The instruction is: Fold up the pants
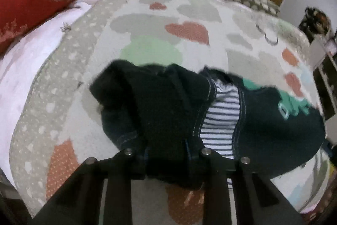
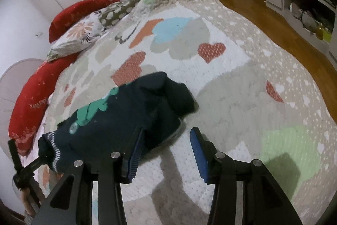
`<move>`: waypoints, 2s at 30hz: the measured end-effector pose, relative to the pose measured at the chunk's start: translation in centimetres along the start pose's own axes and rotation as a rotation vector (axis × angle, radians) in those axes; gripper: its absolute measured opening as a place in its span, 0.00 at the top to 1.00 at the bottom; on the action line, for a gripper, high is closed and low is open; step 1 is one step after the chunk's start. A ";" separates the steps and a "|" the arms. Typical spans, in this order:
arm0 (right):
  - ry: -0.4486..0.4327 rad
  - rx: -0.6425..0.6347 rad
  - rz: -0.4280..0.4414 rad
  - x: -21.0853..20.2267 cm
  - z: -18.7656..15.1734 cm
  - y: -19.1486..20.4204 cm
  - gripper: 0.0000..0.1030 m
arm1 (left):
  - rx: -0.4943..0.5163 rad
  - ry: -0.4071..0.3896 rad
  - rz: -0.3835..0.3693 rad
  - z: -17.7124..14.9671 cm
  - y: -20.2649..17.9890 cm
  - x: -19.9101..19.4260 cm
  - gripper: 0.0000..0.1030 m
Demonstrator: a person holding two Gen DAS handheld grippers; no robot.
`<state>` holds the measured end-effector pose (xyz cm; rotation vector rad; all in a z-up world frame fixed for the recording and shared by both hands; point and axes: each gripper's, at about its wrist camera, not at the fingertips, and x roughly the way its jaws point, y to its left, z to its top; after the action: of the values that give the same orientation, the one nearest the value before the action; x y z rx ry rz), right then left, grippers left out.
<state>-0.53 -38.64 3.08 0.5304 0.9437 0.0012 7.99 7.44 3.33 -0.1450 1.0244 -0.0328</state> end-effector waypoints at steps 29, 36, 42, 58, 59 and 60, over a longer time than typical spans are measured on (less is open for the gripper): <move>0.131 0.100 0.339 6.9 0.5 4.4 0.27 | -0.262 -0.038 -0.172 -2.1 10.0 -5.1 0.51; 0.197 0.067 0.375 8.6 -0.2 7.7 0.76 | -0.256 -0.029 -0.129 -5.3 8.1 -6.7 0.50; 0.122 0.039 0.351 5.0 0.0 7.1 0.78 | -0.238 -0.021 -0.116 -6.3 6.7 -7.9 0.50; 0.083 0.181 0.187 2.8 1.0 -1.4 0.59 | -0.153 -0.039 -0.114 -5.9 3.0 -9.5 0.47; 0.074 0.195 0.189 2.5 1.0 -1.9 0.58 | -0.135 -0.049 -0.102 -5.5 2.6 -9.6 0.43; 0.064 0.206 0.190 2.1 1.0 -2.3 0.55 | -0.124 -0.056 -0.093 -5.2 2.2 -9.7 0.39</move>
<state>0.96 -40.66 0.97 0.8139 0.9585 0.0938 -1.52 10.02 8.59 -0.3048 0.9630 -0.0500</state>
